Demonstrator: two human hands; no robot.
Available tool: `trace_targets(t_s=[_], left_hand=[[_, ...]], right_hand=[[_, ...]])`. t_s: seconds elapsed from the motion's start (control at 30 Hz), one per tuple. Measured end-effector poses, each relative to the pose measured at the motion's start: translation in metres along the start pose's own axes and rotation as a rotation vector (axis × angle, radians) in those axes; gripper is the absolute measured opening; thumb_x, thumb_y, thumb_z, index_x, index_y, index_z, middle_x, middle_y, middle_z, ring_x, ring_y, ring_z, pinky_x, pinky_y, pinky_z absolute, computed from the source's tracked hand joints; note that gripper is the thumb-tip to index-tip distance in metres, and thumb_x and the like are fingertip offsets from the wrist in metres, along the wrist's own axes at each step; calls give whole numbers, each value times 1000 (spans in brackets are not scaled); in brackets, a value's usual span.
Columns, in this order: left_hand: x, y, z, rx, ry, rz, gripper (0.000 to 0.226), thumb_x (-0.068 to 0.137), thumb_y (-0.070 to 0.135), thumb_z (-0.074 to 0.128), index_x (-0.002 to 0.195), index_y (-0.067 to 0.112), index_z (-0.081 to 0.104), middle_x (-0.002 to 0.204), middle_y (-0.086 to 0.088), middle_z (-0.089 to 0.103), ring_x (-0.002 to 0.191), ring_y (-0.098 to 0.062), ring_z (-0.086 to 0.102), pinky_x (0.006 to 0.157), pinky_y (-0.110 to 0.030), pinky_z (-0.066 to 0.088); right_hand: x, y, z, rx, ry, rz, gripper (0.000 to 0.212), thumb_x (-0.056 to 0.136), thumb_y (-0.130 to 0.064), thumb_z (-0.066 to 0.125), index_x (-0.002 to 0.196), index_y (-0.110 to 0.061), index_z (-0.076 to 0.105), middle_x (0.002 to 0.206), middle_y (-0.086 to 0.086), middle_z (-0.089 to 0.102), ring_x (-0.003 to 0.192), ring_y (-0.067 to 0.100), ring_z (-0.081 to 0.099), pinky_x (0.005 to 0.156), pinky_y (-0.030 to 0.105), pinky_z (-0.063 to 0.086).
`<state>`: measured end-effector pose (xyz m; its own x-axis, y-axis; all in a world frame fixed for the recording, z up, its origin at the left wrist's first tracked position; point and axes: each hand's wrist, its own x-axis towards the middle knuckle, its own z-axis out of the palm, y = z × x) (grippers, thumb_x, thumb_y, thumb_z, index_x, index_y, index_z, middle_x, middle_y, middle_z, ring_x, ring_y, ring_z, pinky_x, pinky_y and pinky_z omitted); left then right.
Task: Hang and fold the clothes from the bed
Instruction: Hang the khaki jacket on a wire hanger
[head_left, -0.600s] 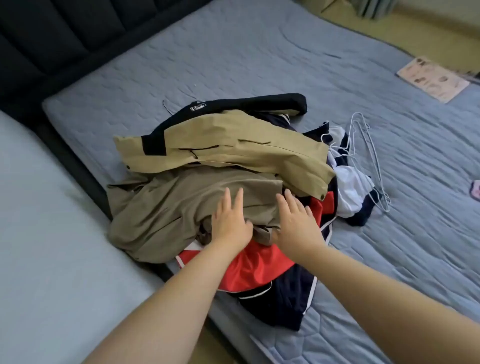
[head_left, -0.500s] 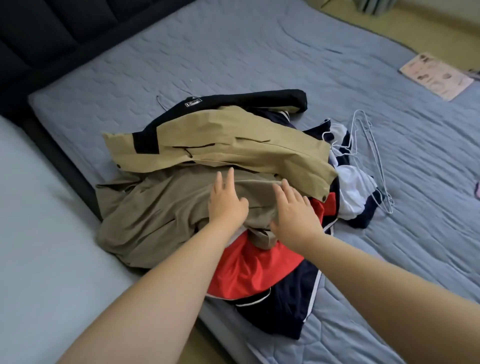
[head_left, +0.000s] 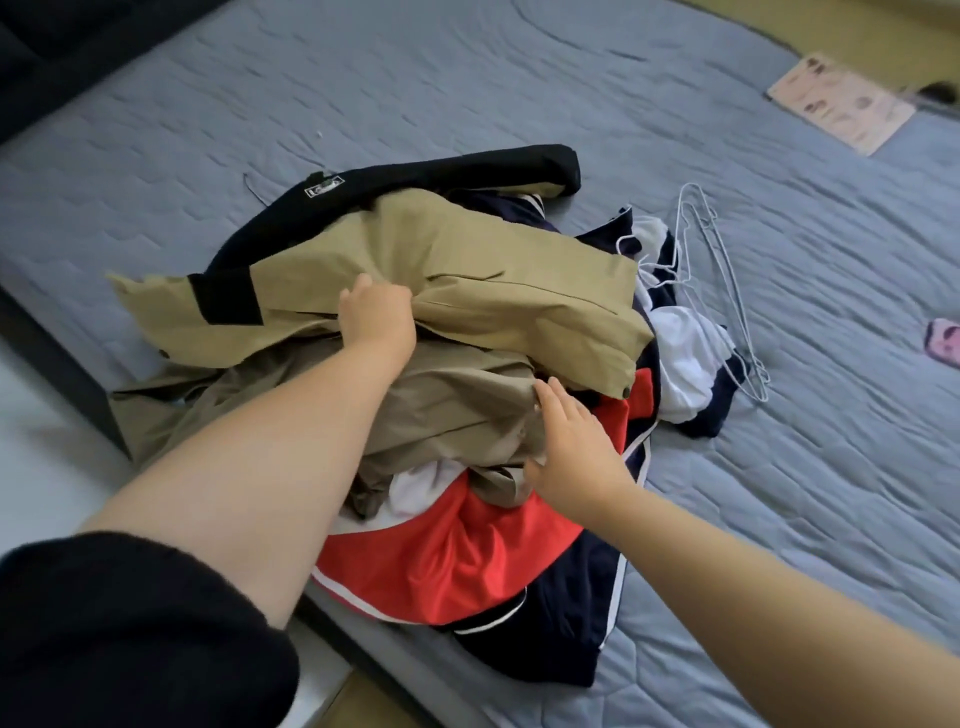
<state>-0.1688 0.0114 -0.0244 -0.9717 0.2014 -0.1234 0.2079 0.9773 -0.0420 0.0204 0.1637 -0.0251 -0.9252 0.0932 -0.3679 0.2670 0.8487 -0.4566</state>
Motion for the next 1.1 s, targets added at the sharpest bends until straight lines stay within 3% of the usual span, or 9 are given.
trace_targets(t_s=[0.23,0.37,0.5,0.6,0.67,0.8,0.93,1.0,1.1], left_hand=[[-91,17,-29,-197,67,405,31,73,-6,49,94,9,66,91,-7,60,97,-30,46,76,-35,33],[-143,60,-65,-388,68,705,19,63,-5,51,72,5,64,72,-12,58,78,-35,54,64,-39,42],[-197,109,-91,-578,10,908,25,69,1,39,70,3,64,72,-12,60,72,-33,53,61,-37,45],[-236,131,-89,-609,-47,872,29,68,-6,51,91,-1,68,84,-17,64,83,-37,55,71,-42,47],[-263,142,-81,-559,-64,847,34,70,-3,60,103,2,67,91,-15,66,88,-36,55,75,-45,46],[-311,168,-55,-503,-171,734,58,76,25,74,128,12,53,111,-9,58,102,-32,52,85,-44,44],[-358,183,-24,-189,-336,565,85,73,52,72,142,22,31,128,-1,47,120,-24,43,95,-39,39],[-385,199,-15,-227,-320,466,80,69,58,70,134,21,41,125,0,50,118,-25,45,92,-39,38],[-424,239,-13,-406,-364,426,35,78,45,64,103,20,60,108,-6,63,104,-30,56,76,-35,40]], right_hand=[[-55,8,-31,199,318,173,92,81,-12,66,152,-17,9,160,10,6,146,24,11,118,37,17],[-81,12,-52,160,342,197,104,71,-9,69,152,-31,7,160,10,1,145,27,8,117,45,16],[-114,25,-60,195,350,188,67,70,-12,74,133,-20,52,157,12,19,143,27,20,112,45,21],[-152,46,-62,373,323,270,33,69,-6,71,100,-14,66,111,8,66,107,29,56,86,34,42],[-180,62,-61,433,329,314,18,65,1,67,79,-7,60,74,6,64,74,27,57,65,34,40],[-231,86,-59,609,420,485,22,68,6,51,81,-9,62,75,4,64,71,21,57,60,30,44],[-282,118,-62,816,498,643,28,72,6,45,77,-17,61,68,-6,58,63,8,50,49,16,39],[-312,139,-64,879,518,662,29,71,8,44,67,-19,57,60,-7,52,56,8,44,47,20,35],[-355,170,-68,893,573,736,24,70,9,42,59,-11,45,55,-2,39,54,15,31,45,25,25]])
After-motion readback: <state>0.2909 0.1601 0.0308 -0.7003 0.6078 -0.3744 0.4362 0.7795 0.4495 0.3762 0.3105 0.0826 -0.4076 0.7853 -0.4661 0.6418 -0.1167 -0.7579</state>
